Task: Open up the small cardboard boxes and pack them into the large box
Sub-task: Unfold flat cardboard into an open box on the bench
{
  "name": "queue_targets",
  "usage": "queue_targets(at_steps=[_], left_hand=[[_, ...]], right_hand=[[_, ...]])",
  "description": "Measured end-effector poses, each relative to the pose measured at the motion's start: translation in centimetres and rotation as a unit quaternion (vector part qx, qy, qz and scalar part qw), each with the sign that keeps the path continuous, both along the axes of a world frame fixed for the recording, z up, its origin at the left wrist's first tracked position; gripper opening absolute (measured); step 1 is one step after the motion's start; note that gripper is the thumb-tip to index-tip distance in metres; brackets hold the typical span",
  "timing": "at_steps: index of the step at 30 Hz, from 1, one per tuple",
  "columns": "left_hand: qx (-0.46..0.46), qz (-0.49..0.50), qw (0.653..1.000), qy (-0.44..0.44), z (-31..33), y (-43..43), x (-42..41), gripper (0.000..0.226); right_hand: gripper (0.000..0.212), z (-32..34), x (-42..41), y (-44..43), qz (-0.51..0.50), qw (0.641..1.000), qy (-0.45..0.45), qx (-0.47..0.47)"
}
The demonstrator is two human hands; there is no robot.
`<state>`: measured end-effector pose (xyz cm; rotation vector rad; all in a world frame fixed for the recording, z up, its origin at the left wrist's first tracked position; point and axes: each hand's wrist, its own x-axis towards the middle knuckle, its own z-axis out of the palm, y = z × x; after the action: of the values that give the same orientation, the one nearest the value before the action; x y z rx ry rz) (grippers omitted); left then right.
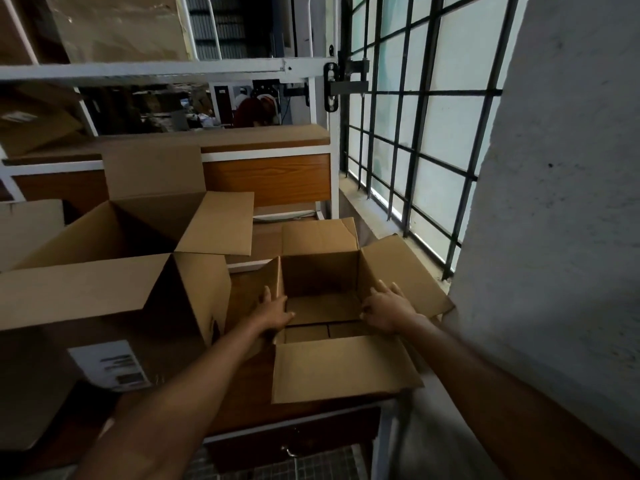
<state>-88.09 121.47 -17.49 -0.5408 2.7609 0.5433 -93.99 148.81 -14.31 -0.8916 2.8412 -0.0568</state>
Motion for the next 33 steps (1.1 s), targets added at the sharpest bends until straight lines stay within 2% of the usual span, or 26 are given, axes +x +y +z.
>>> queue_targets(at_steps=[3,5,8,9,12,17,21,25,29,33], left_hand=[[-0.035,-0.035,0.997,0.063,0.9,1.4,2.2,0.059],[-0.058,-0.085,0.992,0.079,1.9,2.5,3.4,0.066],[-0.077,-0.164,0.983,-0.003,2.7,4.4,5.1,0.089],[-0.091,-0.182,0.979,-0.034,2.8,4.9,5.6,0.086],[-0.106,-0.181,0.977,-0.040,2.6,6.5,6.8,0.057],[-0.155,-0.134,0.978,0.052,0.8,7.5,7.0,0.045],[-0.178,-0.125,0.972,0.088,0.3,6.8,6.2,0.045],[-0.190,-0.099,0.969,0.119,-0.2,6.6,5.1,0.043],[-0.193,-0.095,0.966,0.141,-0.3,5.9,3.7,0.045],[-0.177,-0.112,0.969,0.127,-0.7,3.9,1.7,0.054]], right_hand=[[0.033,0.5,2.3,-0.4,-0.006,0.992,-0.072,-0.106],[0.032,1.1,4.0,-0.8,0.022,0.982,-0.127,-0.139],[0.037,1.4,5.9,-1.2,0.086,0.981,-0.152,-0.084],[0.040,1.3,6.2,-1.1,0.094,0.982,-0.149,-0.061],[0.050,0.5,6.6,-0.5,0.093,0.987,-0.127,-0.044],[0.035,-1.3,7.0,-0.3,0.076,0.996,-0.007,-0.050],[0.035,-2.1,6.5,-1.3,0.065,0.994,0.059,-0.061],[0.046,-3.2,5.8,-2.7,0.006,0.994,0.088,-0.071],[0.052,-4.0,4.6,-4.3,-0.020,0.992,0.099,-0.082],[0.065,-4.7,3.7,-5.1,-0.024,0.992,0.095,-0.078]])
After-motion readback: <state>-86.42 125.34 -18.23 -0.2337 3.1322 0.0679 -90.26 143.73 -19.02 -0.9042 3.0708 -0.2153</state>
